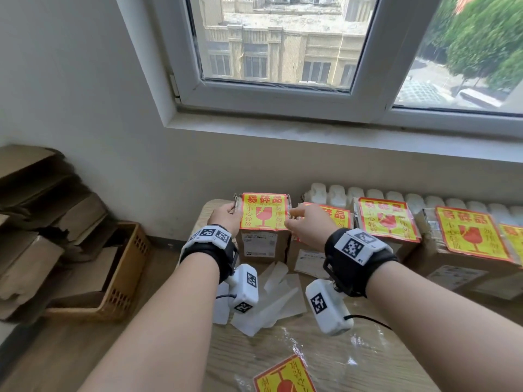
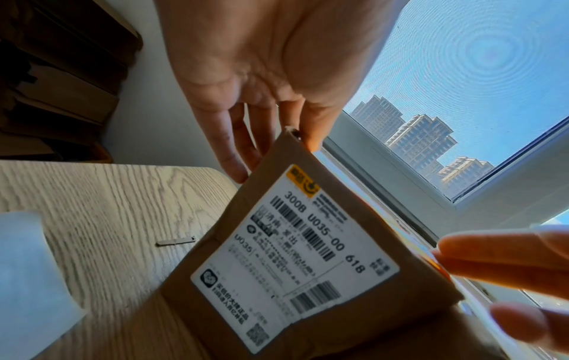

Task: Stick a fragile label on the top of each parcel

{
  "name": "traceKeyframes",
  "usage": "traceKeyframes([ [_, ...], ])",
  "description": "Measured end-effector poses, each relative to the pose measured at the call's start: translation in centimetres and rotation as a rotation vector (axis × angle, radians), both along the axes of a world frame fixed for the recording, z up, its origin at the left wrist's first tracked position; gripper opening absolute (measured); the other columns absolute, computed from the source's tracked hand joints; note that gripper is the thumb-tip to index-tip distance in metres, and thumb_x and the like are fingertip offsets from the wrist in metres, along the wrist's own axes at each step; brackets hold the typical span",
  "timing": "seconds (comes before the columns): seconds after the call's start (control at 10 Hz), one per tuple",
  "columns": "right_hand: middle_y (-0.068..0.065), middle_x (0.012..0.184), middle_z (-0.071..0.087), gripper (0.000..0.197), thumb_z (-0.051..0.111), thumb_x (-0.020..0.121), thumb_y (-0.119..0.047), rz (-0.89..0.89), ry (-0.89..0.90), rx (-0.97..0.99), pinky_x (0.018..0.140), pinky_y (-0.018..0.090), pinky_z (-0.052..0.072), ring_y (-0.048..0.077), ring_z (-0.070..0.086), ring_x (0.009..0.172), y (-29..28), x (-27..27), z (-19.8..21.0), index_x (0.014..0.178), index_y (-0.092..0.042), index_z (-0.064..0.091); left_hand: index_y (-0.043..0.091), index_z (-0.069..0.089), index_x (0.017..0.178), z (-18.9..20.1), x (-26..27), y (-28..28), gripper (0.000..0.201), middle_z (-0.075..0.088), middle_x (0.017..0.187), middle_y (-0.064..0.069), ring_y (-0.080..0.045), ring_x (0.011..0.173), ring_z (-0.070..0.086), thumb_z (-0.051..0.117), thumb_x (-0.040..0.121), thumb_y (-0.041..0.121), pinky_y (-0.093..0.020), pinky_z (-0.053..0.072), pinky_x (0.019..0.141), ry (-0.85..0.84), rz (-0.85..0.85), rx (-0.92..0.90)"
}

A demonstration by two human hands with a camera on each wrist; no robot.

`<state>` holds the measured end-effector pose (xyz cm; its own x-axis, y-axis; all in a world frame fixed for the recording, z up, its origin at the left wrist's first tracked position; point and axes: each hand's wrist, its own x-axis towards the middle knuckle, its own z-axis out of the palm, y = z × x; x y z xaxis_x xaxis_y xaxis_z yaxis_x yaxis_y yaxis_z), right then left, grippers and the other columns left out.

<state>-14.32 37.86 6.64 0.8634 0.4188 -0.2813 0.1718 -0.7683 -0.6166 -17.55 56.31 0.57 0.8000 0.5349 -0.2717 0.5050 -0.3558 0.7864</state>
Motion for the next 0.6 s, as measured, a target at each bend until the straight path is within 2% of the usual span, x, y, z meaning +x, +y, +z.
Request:
traceKeyframes([
  [0.1, 0.018, 0.133, 0.056, 0.031, 0.051, 0.092, -0.018, 0.020, 0.009, -0.001, 0.085, 0.035, 0.050, 0.017, 0.054, 0.088, -0.3, -0.1, -0.2, 0.116, -0.004, 0.066, 0.023, 0.056, 0.078, 0.2, 0.2, -0.1, 0.026, 0.061, 0.085, -0.001, -0.023, 0.081, 0.055, 0.042, 0.099, 0.030, -0.031, 0.044, 0.076, 0.016, -0.021, 0.066],
  [0.2, 0.013, 0.130, 0.058, 0.033, 0.050, 0.093, -0.019, 0.017, 0.023, 0.033, 0.089, 0.039, 0.054, 0.026, 0.063, 0.101, -0.7, -0.4, -0.1, 0.120, -0.006, 0.064, 0.028, 0.047, 0.069, 0.5, 0.0, -0.5, 0.030, 0.055, 0.078, 0.003, -0.023, 0.083, 0.053, 0.045, 0.096, 0.015, -0.032, 0.043, 0.078, 0.041, -0.020, 0.111],
  [0.3, 0.010, 0.115, 0.066, 0.030, 0.051, 0.094, -0.018, -0.010, 0.051, 0.090, 0.088, 0.045, 0.055, 0.027, 0.066, 0.099, -1.3, -0.8, 0.1, 0.119, -0.009, 0.066, 0.017, 0.061, 0.093, 0.7, -0.3, -1.0, 0.015, 0.063, 0.097, -0.008, -0.025, 0.085, 0.056, 0.047, 0.095, 0.012, -0.033, 0.043, 0.076, 0.060, -0.035, 0.121],
  [0.4, 0.014, 0.111, 0.067, 0.029, 0.051, 0.094, -0.013, -0.041, 0.060, 0.134, 0.089, 0.047, 0.054, 0.031, 0.065, 0.101, -2.1, -1.1, 0.6, 0.117, -0.003, 0.065, 0.010, 0.056, 0.124, 1.6, -0.9, -1.8, 0.029, 0.063, 0.118, -0.011, -0.024, 0.090, 0.055, 0.048, 0.096, 0.014, -0.029, 0.039, 0.075, 0.066, 0.013, 0.105],
  [0.5, 0.011, 0.117, 0.066, 0.033, 0.050, 0.094, -0.012, -0.046, 0.046, 0.135, 0.094, 0.044, 0.052, 0.027, 0.064, 0.106, -3.2, -1.4, 0.7, 0.124, -0.008, 0.062, 0.011, 0.038, 0.144, 2.1, -1.5, -2.4, 0.050, 0.052, 0.137, -0.010, -0.029, 0.116, 0.054, 0.050, 0.096, 0.017, -0.031, 0.041, 0.087, 0.074, 0.088, 0.100],
  [0.6, 0.009, 0.122, 0.065, 0.035, 0.051, 0.093, -0.013, -0.073, 0.038, 0.153, 0.096, 0.042, 0.051, 0.023, 0.063, 0.109, -4.4, -1.5, 0.2, 0.126, -0.011, 0.061, 0.012, 0.035, 0.146, 2.8, -2.2, -2.8, 0.055, 0.047, 0.143, -0.011, -0.029, 0.126, 0.049, 0.053, 0.094, 0.020, -0.034, 0.041, 0.096, 0.023, 0.186, 0.087],
])
